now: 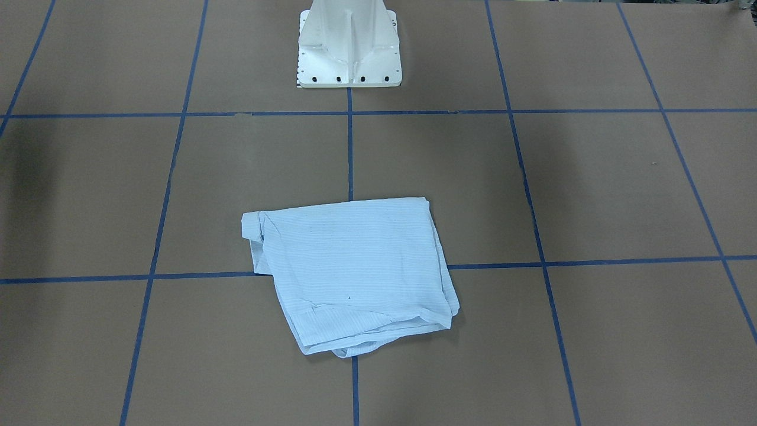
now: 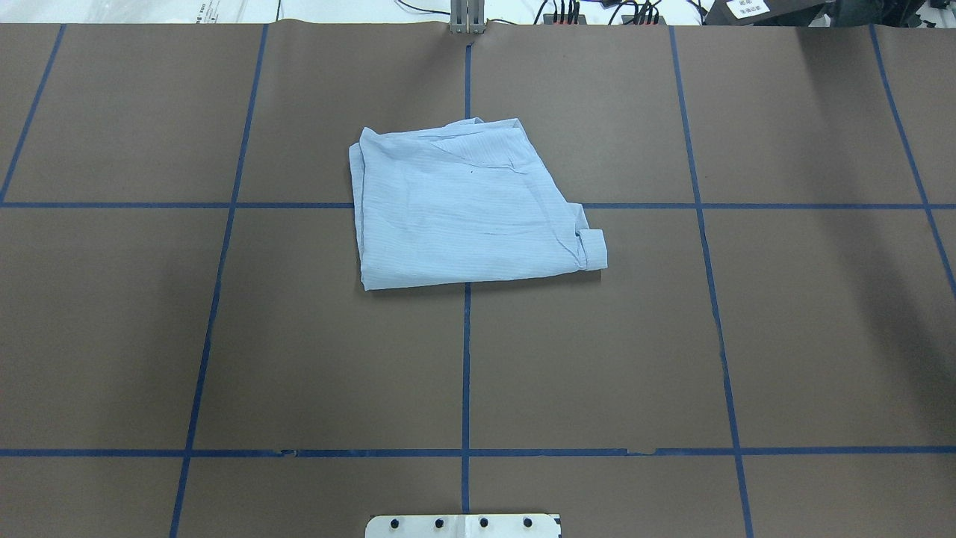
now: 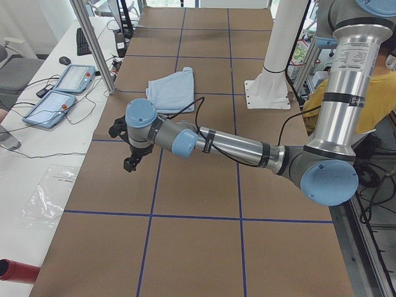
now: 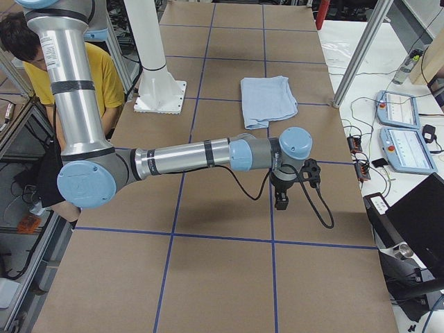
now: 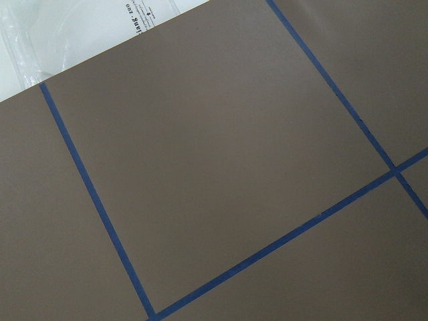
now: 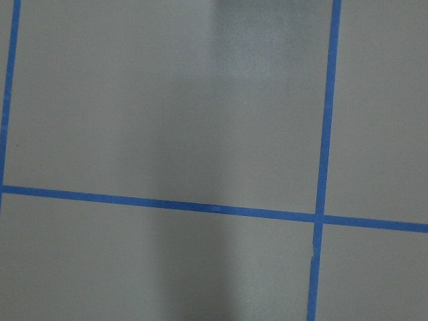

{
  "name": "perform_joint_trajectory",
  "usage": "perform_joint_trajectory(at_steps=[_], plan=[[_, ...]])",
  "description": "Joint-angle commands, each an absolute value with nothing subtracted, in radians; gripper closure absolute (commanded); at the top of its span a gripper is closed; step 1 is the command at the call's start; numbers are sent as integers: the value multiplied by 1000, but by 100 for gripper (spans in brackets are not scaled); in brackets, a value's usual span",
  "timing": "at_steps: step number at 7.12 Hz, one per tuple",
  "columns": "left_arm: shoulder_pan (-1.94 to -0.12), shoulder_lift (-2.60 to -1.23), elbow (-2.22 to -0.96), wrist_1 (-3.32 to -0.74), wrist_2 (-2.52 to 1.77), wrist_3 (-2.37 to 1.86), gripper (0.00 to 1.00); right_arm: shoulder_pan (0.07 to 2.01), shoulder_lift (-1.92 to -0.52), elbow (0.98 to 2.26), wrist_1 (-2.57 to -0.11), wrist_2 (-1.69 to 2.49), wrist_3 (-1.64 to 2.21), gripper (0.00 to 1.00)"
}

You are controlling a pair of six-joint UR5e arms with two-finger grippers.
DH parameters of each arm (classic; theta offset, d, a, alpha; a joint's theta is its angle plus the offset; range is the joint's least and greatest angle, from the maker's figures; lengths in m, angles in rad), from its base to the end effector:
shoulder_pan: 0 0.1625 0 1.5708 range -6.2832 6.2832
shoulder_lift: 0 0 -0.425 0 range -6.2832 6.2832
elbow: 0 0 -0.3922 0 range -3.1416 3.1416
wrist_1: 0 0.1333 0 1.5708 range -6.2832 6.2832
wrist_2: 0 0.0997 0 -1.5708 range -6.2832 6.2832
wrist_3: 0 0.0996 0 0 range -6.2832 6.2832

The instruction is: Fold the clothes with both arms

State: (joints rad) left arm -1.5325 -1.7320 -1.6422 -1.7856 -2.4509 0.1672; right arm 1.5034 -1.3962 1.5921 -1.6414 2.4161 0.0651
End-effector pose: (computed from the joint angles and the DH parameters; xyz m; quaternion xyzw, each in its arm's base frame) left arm -0.0348 -0.5689 0.5057 0.2270 0.4016 0.1845 0.8678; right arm 0.0206 -0.5684 0.5578 0.0299 -0.4123 -0.0267 0.9102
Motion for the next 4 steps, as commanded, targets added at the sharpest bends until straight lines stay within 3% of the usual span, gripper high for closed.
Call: perform_joint_trajectory(at_steps=[1, 4], plan=[[-1532, -1732, -1640, -1786, -2451, 167, 1, 1502, -1396, 1592, -1641, 2416, 64, 0], [-1532, -1733, -1660, -1784, -2451, 166, 1, 1500, -1394, 1588, -1611, 2416, 66, 0]])
